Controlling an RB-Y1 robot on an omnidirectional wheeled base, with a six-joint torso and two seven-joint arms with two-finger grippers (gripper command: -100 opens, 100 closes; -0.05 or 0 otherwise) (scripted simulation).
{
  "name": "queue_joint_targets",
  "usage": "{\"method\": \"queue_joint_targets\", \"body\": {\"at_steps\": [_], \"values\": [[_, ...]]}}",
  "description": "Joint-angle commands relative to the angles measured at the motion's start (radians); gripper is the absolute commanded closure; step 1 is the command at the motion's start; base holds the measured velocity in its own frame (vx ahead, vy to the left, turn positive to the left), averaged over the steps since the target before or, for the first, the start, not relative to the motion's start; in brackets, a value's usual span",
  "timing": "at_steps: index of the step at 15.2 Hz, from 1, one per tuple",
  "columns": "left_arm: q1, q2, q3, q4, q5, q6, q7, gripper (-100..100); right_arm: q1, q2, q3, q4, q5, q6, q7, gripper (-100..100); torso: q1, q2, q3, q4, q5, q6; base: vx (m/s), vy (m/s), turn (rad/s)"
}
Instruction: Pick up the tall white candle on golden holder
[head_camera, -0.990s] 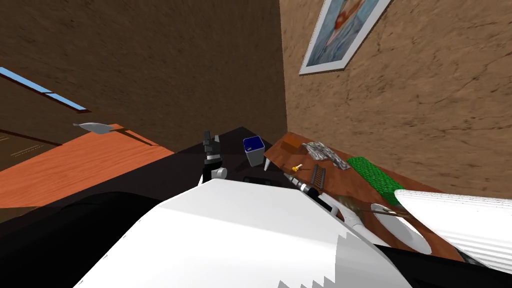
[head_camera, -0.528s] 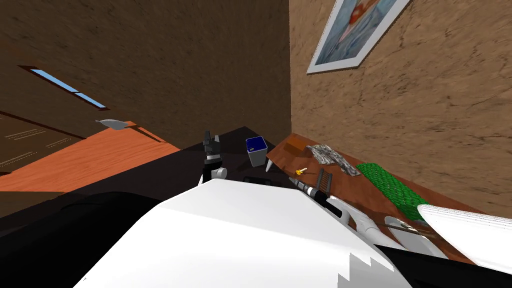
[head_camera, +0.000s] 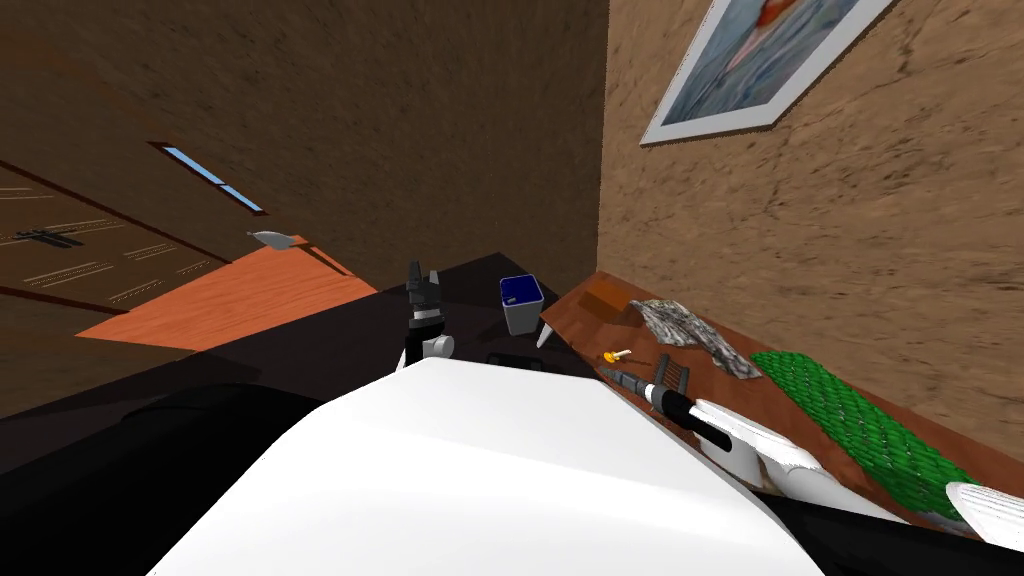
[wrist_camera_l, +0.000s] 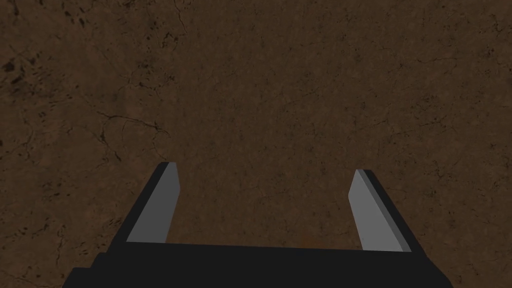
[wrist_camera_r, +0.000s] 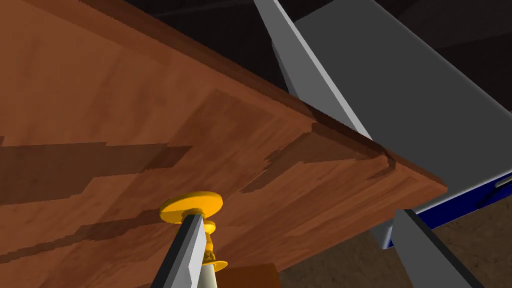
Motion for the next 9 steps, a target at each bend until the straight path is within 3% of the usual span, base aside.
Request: {"method": "queue_joint_targets", "body": {"at_steps": [1,9], "values": [[0.0,0.0,0.0,0.0,0.0,0.0,0.0,0,-0.005,-0.029,0.016,0.032,0.007,-0.001,0.008,-100,0.0,0.0,0.0,0.0,0.0,0.0,0.039,0.037,0.153],[0.0,0.0,0.0,0.0,0.0,0.0,0.0,0,-0.031,-0.155,0.081,0.132,0.029,-0.003,0.014,-100,0.001,0.0,0.0,0.0,0.0,0.0,0.037,0.038,0.133]]}}
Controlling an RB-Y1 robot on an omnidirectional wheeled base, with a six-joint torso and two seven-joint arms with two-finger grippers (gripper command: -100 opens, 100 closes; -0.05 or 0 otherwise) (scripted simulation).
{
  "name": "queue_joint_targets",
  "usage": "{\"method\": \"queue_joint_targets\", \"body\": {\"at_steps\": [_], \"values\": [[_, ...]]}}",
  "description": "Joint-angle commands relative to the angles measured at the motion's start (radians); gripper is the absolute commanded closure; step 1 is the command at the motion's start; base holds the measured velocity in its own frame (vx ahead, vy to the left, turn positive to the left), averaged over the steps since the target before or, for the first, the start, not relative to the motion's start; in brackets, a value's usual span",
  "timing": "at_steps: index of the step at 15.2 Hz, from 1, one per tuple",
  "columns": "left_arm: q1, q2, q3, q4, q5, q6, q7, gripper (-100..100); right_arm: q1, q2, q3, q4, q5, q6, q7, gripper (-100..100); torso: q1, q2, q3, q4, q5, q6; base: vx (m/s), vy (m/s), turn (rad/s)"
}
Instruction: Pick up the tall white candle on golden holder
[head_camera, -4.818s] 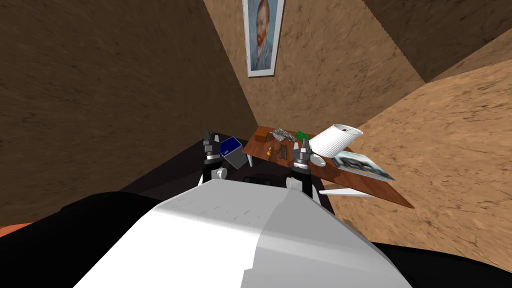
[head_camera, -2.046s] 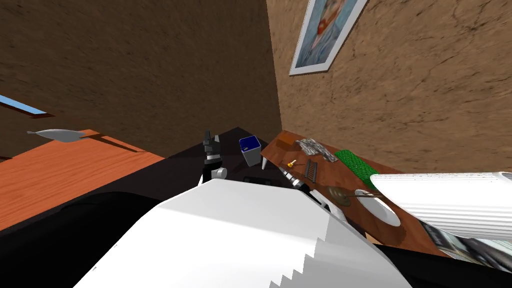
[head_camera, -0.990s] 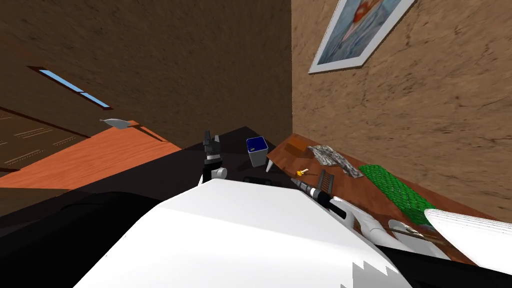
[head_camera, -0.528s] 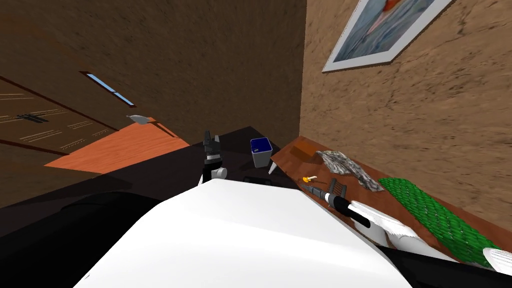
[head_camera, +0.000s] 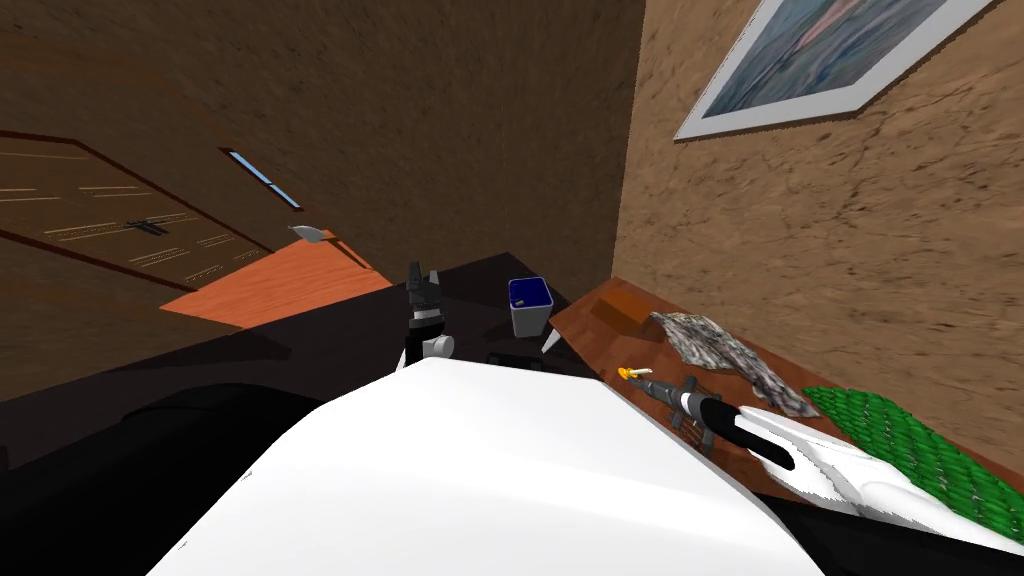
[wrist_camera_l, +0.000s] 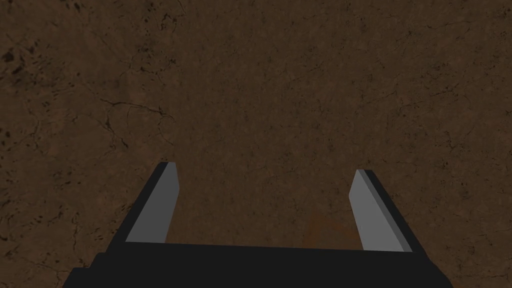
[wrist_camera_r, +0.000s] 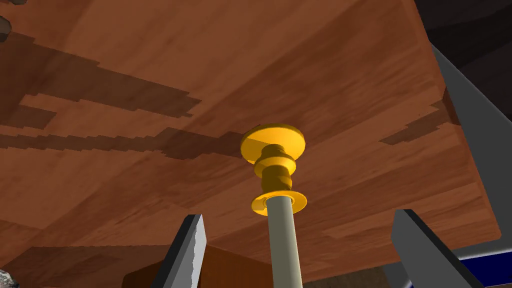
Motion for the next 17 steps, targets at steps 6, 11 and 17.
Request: {"method": "queue_joint_targets", "body": {"at_steps": [6,11,17], "values": [[0.0,0.0,0.0,0.0,0.0,0.0,0.0,0,0.001,0.01,0.003,0.043,0.007,0.006,0.019,-100,-0.003,0.002,0.001,0.0,-0.001,0.001,0.031,0.018,0.058],[0.0,0.0,0.0,0.0,0.0,0.0,0.0,0,0.002,0.036,0.001,0.054,0.011,0.016,0.027,100,-0.01,0.0,0.0,0.0,-0.006,-0.002,0.011,-0.034,0.039],[0.0,0.0,0.0,0.0,0.0,0.0,0.0,0,0.003,-0.014,0.004,0.03,0.003,-0.001,0.013,100,-0.008,0.0,0.0,0.0,-0.005,-0.001,-0.005,0.011,-0.03]]}}
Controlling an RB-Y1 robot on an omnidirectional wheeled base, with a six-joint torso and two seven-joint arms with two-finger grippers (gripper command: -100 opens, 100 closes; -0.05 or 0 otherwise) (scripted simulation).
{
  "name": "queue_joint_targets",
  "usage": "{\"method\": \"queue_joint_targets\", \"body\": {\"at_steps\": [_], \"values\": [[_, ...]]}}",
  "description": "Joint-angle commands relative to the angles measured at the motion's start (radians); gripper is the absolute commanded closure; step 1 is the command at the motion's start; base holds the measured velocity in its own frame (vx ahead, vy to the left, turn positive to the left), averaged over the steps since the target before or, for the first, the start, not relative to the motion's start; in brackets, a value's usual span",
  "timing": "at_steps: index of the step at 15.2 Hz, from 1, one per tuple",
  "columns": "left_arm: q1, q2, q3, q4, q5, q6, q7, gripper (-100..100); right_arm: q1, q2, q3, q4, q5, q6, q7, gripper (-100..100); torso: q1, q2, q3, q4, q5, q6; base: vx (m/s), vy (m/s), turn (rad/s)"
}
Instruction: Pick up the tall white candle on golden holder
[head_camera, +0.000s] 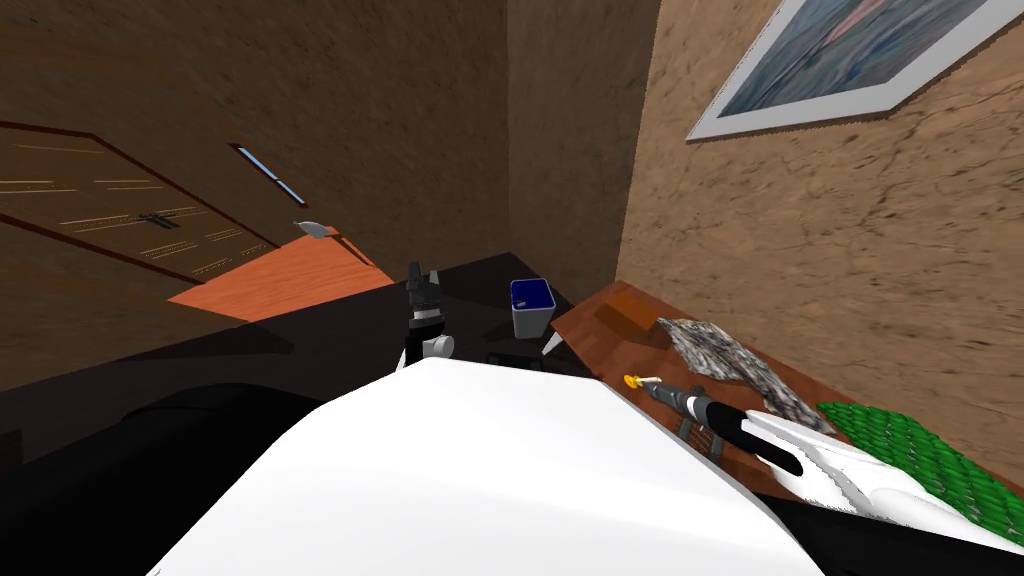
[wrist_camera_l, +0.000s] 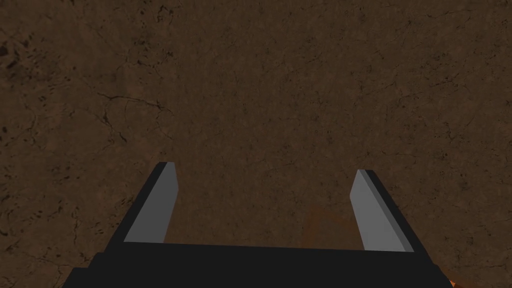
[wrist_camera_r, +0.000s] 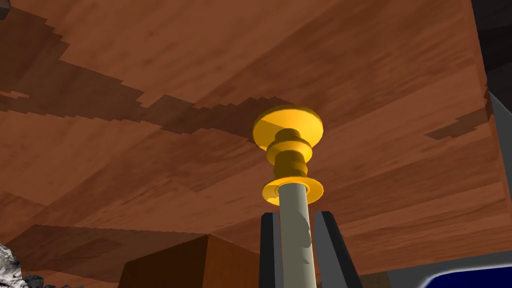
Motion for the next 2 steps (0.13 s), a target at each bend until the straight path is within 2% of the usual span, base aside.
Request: {"method": "queue_joint_targets", "body": {"at_steps": [1,2], "values": [[0.0,0.0,0.0,0.0,0.0,0.0,0.0,0,-0.002,-0.033,0.004,-0.011,-0.005,-0.015,-0.011,100,0.0,0.0,0.0,0.0,0.0,0.0,-0.027,0.058,-0.106],[0.0,0.0,0.0,0.0,0.0,0.0,0.0,0,-0.004,-0.013,0.003,-0.003,-0.001,-0.006,-0.005,100,0.001,0.001,0.0,0.0,0.0,0.0,-0.017,0.037,-0.043]]}}
